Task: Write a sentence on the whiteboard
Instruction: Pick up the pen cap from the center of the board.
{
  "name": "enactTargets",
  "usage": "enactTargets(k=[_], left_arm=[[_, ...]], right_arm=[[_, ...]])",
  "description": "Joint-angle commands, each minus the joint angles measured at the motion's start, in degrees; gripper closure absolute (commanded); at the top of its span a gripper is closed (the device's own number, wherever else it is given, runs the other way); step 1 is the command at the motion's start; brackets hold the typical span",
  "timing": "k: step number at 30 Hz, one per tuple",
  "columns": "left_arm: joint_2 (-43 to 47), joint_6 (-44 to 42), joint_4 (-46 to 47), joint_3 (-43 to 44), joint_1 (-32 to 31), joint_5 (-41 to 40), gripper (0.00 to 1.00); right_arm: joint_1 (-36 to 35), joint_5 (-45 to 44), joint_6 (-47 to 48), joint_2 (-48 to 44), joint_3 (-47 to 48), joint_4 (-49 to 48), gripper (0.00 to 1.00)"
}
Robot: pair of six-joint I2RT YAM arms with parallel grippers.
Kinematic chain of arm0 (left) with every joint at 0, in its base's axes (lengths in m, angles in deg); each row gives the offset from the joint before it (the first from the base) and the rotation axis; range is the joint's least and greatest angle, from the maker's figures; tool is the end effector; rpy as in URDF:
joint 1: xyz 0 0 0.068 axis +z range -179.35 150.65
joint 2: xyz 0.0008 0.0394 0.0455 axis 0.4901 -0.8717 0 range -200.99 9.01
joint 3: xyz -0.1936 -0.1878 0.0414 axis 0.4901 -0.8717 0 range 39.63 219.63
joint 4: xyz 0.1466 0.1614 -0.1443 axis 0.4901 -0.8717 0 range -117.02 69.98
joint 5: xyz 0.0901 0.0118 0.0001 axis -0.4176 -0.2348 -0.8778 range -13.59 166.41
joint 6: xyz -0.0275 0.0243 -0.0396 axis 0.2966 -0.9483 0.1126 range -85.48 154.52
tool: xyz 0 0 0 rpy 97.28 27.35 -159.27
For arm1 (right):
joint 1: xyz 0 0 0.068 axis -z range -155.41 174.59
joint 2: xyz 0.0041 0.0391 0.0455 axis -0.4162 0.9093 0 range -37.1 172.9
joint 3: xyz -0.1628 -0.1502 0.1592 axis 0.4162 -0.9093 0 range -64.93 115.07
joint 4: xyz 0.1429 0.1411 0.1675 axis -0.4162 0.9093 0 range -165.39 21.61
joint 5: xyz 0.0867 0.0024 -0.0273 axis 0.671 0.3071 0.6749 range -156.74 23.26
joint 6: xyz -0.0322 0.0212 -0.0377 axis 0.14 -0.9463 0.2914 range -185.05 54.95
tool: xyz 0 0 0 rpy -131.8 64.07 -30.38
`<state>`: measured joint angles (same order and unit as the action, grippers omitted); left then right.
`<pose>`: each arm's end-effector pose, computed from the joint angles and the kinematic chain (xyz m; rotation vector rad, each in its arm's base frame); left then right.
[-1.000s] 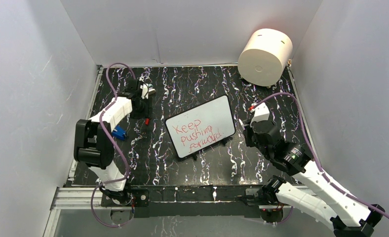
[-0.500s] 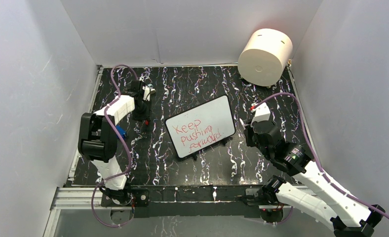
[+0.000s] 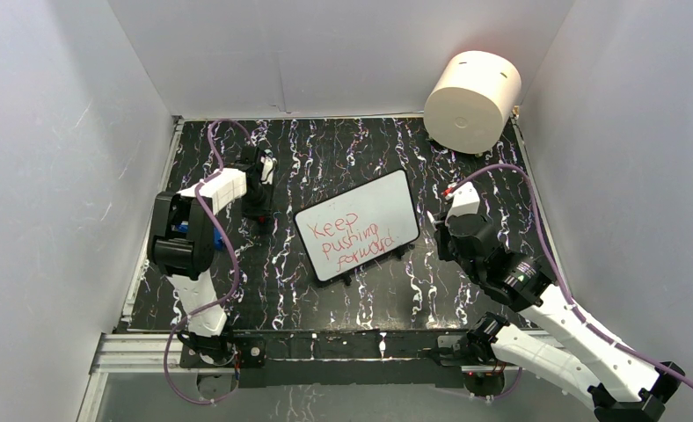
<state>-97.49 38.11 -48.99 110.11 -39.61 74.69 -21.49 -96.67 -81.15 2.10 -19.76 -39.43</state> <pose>0.3690 -0.0656 0.1717 0.1483 2.7006 -0.0319 0.1125 0.0912 0.3131 -0.2191 2.0096 0.1386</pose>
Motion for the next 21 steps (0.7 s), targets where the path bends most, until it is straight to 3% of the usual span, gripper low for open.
enactTargets(k=[1, 11, 21], left_arm=[[-0.8, -0.5, -1.6, 2.0, -0.2, 0.2, 0.67], [-3.1, -0.1, -2.2, 2.4, 0.6, 0.9, 0.72], [-1.9, 4.9, -0.2, 1.6, 1.3, 1.0, 0.65]], right_arm=[[0.3, -1.6, 0.2, -0.5, -0.1, -2.1, 1.0], [0.3, -1.9, 0.1, -0.3, -0.1, -2.0, 1.0], [0.3, -2.2, 0.2, -0.4, -0.1, -2.0, 1.0]])
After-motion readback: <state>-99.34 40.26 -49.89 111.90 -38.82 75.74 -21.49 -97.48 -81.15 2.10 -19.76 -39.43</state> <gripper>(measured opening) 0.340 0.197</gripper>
